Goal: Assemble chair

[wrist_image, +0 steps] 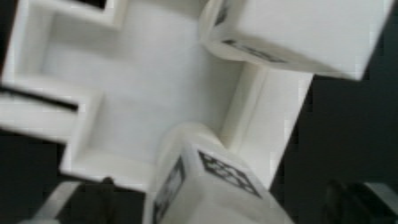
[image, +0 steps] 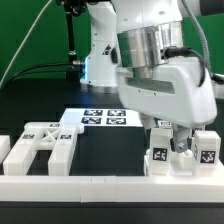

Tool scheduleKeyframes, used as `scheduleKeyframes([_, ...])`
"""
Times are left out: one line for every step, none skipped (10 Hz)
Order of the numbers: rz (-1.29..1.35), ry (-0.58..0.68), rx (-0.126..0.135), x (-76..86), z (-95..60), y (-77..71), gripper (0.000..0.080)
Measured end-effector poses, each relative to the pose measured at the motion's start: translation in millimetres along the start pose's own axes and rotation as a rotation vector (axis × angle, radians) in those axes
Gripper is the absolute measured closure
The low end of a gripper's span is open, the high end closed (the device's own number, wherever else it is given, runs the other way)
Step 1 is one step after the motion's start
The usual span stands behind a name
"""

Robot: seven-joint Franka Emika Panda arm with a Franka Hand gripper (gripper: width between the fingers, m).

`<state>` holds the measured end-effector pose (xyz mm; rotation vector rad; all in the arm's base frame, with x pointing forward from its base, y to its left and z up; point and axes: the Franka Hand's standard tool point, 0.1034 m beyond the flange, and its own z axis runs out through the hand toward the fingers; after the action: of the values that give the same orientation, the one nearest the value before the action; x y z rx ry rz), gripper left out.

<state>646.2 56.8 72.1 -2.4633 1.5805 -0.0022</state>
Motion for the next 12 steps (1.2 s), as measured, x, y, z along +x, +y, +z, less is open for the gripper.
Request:
scheduleKeyframes([-0.169, -0.010, -0.009, 2.6, 1.7, 4.2, 0.0166])
scheduleKeyframes([-0.246, 0.002, -0.003, 4.6, 2.2, 6.5, 0.0166])
scheduleKeyframes([-0.290, 0.048, 0.019, 5.7, 2.2, 11.6, 0.0153])
scheduleKeyframes([-0.372, 0.041, 0.009, 4.8, 3.1, 13.9, 0.0153])
scheduleKeyframes([-0.526, 0.047, -0.022, 6.0, 2.1, 12.2, 0.0151])
scheduleKeyframes([-0.734, 0.063, -0.076, 7.8, -0.1, 6.1, 0.0151])
scheduleKeyframes([-0.919, 0.063, -0.092, 10.2, -1.0, -0.3, 0.0151])
scheduleKeyframes([-0.858, 0.063, -0.082, 9.6, -0.3, -0.2, 0.0151])
scheduleKeyframes([-0.858, 0.063, -0.082, 9.7, -0.3, -0.1, 0.0160])
scheduleKeyframes([-0.827, 0.064, -0.081, 9.4, -0.1, -0.2, 0.0160])
scheduleKeyframes([-0.737, 0.066, -0.076, 8.9, 0.0, -0.4, 0.0337])
scheduleKeyframes([-0.689, 0.067, -0.074, 8.8, 0.1, -0.4, 0.0337])
